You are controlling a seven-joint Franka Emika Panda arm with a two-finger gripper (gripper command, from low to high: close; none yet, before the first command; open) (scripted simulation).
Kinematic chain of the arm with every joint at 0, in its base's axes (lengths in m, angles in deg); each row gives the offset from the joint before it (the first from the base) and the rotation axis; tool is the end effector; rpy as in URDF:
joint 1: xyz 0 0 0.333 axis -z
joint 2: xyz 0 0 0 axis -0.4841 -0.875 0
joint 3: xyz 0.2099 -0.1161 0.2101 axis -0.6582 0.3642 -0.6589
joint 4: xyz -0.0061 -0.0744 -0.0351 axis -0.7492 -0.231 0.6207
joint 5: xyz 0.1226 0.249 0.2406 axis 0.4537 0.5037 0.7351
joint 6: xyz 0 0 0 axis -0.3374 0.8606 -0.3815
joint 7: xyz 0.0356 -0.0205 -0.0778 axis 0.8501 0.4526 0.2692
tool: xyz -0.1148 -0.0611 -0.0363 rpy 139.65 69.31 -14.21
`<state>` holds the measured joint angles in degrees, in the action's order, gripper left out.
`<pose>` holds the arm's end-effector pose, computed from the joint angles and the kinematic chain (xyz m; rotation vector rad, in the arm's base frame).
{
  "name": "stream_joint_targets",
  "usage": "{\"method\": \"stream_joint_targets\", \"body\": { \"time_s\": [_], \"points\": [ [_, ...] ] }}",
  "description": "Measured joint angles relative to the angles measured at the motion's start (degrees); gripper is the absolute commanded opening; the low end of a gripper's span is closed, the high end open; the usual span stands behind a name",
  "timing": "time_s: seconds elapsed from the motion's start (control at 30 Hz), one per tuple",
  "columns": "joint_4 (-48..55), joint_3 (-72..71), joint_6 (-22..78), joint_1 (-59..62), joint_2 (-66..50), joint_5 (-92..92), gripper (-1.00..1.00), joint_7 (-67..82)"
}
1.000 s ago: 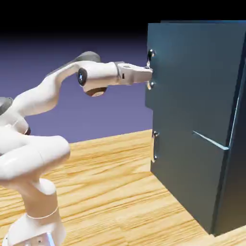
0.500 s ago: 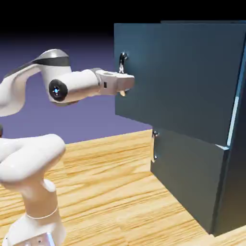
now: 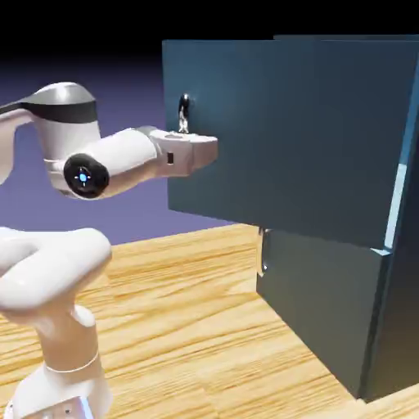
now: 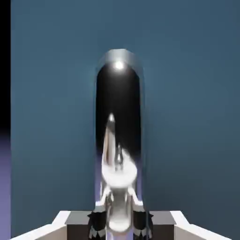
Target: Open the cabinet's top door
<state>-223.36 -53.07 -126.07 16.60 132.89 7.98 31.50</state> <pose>0.1811 -0.0076 0.5603 -1.7142 0.0197 -1.2260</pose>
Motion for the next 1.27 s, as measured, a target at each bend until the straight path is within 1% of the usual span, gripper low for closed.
{"method": "stream_joint_targets", "body": {
  "time_s": [0.23,0.5,0.7,0.97,1.13,1.27],
  "points": [
    [5.89,14.54,9.87,-2.02,-11.68,-14.15,-1.00,6.47],
    [18.48,30.13,22.24,-10.51,-28.24,-28.22,-1.00,14.09],
    [30.73,41.59,32.38,-20.74,-40.30,-35.45,-1.00,19.35],
    [46.78,57.66,45.54,-36.79,-53.84,-40.61,-1.00,26.14],
    [54.16,67.91,51.28,-47.17,-59.00,-42.19,-1.00,29.27],
    [58.27,75.44,53.58,-55.48,-60.05,-43.18,-1.00,29.89]
  ]
}}
